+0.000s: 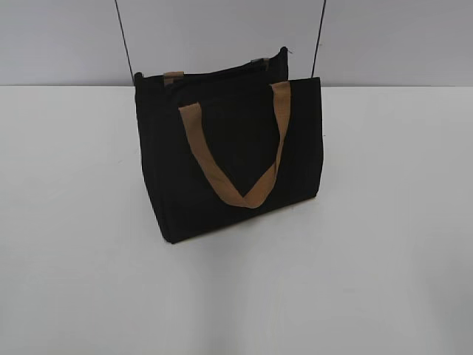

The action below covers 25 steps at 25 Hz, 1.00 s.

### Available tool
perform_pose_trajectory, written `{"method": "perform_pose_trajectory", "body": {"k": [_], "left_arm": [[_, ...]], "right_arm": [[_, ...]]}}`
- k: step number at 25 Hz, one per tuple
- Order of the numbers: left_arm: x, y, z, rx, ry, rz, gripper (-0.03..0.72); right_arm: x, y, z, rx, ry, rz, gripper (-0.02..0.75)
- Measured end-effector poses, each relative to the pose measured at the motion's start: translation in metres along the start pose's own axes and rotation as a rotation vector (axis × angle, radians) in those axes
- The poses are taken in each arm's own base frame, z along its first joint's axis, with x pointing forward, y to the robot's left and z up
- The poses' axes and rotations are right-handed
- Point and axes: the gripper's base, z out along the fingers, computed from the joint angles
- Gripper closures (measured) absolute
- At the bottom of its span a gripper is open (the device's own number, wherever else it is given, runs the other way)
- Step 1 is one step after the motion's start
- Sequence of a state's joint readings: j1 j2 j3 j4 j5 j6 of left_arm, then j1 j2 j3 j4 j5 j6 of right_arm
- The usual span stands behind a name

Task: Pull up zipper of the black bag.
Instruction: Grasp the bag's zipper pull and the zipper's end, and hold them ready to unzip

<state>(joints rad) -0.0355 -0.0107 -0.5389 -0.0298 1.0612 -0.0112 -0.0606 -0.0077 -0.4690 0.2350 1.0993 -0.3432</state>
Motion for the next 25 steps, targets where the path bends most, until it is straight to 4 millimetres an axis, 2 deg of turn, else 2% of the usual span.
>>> {"method": "perform_pose_trajectory", "body": {"k": [25], "left_arm": [[0.0000,0.0000,0.0000,0.000,0.000,0.000,0.447]], "right_arm": [[0.0000,0.0000,0.0000,0.000,0.000,0.000,0.270]]}}
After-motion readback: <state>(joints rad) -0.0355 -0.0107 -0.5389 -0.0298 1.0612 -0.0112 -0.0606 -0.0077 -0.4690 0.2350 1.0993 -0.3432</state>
